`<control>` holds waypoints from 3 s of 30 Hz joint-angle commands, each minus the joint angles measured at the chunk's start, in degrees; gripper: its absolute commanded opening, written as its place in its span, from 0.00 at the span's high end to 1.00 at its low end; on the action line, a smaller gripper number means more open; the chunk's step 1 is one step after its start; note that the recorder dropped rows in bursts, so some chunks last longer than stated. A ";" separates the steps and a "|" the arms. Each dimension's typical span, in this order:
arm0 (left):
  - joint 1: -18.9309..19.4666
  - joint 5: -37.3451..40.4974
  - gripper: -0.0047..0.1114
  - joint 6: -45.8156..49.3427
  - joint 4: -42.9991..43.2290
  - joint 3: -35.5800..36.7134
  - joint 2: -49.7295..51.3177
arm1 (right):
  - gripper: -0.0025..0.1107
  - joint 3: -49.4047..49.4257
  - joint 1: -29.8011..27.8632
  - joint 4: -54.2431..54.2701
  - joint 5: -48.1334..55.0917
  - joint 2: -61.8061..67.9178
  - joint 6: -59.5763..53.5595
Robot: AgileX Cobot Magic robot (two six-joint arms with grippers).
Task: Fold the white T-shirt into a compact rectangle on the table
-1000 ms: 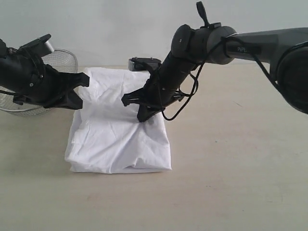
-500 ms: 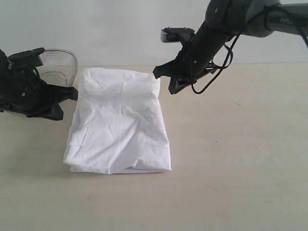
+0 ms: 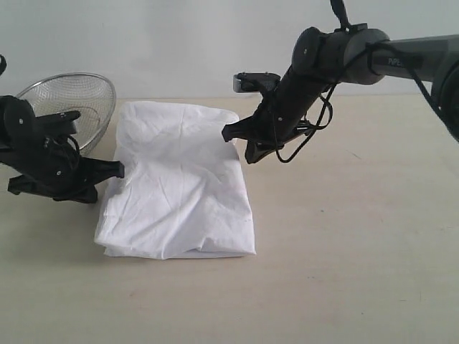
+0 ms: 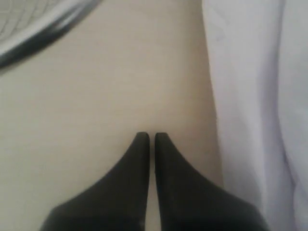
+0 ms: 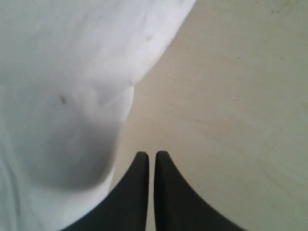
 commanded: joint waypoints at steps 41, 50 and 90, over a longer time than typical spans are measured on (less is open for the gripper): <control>-9.61 2.75 0.92 0.37 -4.33 -18.02 11.35 | 0.98 -0.03 -2.85 -0.89 -0.58 -1.36 -3.02; -11.54 4.83 0.92 0.37 -4.79 -21.69 11.35 | 0.98 -0.03 -7.54 3.64 3.00 -1.96 -5.42; -11.30 18.43 0.92 27.05 -32.48 -23.94 -0.65 | 0.37 16.85 -9.62 23.52 3.27 -11.49 -17.32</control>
